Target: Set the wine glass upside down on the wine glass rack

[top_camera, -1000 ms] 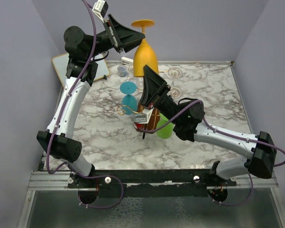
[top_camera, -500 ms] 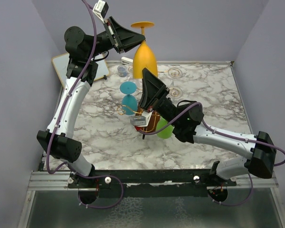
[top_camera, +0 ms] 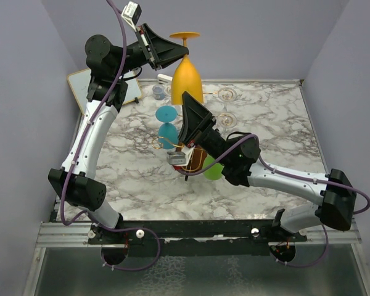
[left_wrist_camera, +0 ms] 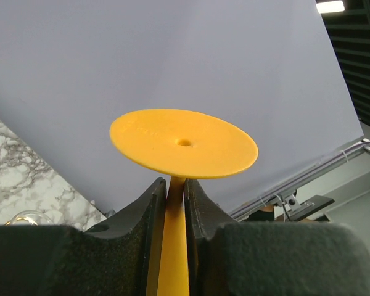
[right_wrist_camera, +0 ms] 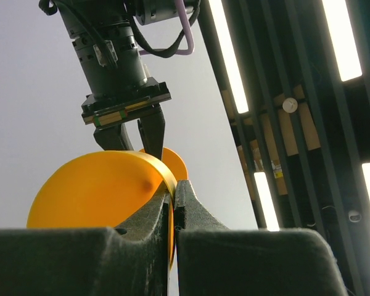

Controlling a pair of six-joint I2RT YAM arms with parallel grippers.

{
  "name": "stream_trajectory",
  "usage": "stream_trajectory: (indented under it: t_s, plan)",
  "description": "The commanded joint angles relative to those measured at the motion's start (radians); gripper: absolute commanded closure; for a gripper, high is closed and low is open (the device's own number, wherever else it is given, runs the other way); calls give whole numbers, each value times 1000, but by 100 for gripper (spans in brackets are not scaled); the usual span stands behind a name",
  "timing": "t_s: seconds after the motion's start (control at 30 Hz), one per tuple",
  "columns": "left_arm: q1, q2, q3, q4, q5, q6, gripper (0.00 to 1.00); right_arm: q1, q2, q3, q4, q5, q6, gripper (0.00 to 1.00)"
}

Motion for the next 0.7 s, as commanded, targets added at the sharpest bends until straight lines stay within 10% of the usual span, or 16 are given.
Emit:
stream_trajectory:
  t_s: [0.0, 0.67]
  plan:
    - [-9, -46, 1, 54, -8, 2, 83, 6, 46, -4, -53, 29, -28, 99]
    - [-35, -91, -38, 23, 8, 51, 73, 0, 91, 43, -16, 54, -51, 99]
